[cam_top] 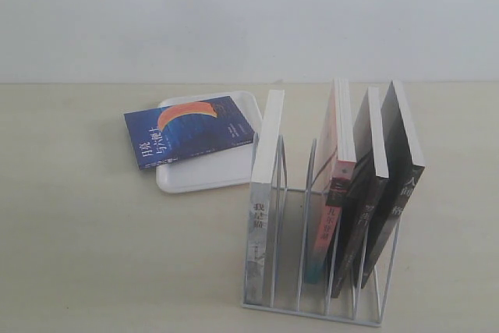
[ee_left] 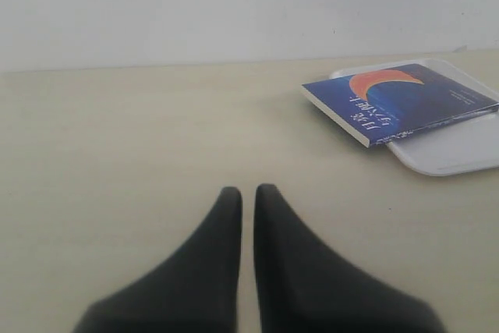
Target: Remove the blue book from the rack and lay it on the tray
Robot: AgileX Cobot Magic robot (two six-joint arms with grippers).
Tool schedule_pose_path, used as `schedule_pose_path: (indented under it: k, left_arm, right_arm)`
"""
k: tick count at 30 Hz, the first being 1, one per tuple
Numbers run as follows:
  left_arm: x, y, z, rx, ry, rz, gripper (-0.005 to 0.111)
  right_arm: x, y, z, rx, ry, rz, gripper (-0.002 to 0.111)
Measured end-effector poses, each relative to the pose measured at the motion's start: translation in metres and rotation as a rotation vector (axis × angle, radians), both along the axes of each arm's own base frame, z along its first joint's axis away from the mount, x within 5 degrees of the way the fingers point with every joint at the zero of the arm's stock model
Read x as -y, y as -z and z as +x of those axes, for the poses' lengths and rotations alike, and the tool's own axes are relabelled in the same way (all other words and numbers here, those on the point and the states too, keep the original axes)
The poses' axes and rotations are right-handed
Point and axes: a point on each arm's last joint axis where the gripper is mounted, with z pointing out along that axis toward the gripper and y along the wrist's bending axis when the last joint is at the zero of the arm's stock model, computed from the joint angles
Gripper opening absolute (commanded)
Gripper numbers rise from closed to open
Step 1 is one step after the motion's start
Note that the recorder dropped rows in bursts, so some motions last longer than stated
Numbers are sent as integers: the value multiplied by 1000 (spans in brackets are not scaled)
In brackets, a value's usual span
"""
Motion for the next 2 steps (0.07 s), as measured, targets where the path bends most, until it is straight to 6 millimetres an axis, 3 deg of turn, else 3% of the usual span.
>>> schedule_pose_path:
  k: [2]
  left_arm:
    - [0, 0, 0, 0, 0, 0, 5]
  right_arm:
    - [0, 0, 0, 0, 0, 0, 0]
